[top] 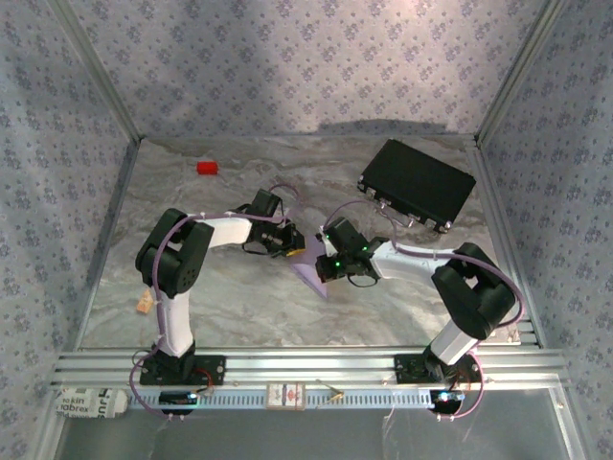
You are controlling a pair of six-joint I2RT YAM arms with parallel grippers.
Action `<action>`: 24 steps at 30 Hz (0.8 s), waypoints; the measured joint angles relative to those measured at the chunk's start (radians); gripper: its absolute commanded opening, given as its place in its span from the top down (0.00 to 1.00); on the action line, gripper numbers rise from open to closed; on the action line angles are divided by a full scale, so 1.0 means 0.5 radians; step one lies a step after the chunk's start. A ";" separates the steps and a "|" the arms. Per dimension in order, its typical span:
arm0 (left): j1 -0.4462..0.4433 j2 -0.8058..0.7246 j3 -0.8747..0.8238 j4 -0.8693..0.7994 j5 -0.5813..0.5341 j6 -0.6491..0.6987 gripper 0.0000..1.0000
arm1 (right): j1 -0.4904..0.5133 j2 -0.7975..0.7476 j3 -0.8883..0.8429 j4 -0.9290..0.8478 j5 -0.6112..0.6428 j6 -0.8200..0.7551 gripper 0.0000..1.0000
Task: Fold a paper plane with a square sheet of paper (pick it up from the middle)
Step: Third fold the triangle at the center of the table.
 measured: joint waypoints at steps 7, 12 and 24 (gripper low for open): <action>0.000 0.000 0.000 0.000 0.000 0.000 0.85 | 0.000 0.051 0.001 -0.001 0.009 0.000 1.00; 0.000 0.000 0.000 0.000 0.001 0.000 0.85 | 0.000 0.056 0.015 -0.006 0.011 0.000 1.00; 0.000 0.000 0.000 0.000 0.005 0.000 0.85 | 0.008 0.065 0.035 -0.009 0.011 0.000 1.00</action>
